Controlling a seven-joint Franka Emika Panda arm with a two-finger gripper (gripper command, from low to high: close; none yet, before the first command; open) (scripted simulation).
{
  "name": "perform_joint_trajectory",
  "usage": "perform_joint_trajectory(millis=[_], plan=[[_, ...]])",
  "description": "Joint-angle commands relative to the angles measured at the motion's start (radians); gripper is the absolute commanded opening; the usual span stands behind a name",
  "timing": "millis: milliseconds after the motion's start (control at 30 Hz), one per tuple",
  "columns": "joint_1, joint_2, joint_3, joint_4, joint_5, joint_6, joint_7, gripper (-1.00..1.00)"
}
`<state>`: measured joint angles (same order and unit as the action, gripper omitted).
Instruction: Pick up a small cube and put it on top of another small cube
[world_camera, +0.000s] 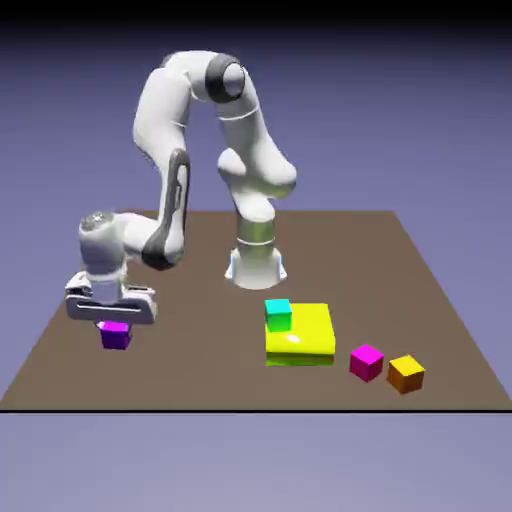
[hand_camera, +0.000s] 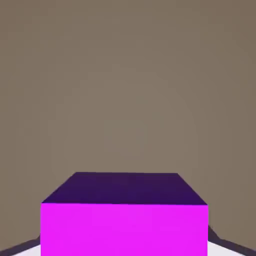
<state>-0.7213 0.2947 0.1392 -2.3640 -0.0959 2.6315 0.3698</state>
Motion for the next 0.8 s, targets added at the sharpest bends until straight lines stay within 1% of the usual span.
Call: perform_joint_trajectory(millis=[0,633,667,767], plan=[[0.036,-0.005,0.02,-0.001,-0.003,-0.006,0.043,-1.0],[0.706,-0.105,0.394,-0.015,-0.055,-0.118,0.835,-1.0],[0.706,-0.105,0.394,-0.015,-0.055,-0.118,0.835,-1.0],[0.761,0.003,0.323,-0.011,-0.152,-0.024,0.903,-1.0]])
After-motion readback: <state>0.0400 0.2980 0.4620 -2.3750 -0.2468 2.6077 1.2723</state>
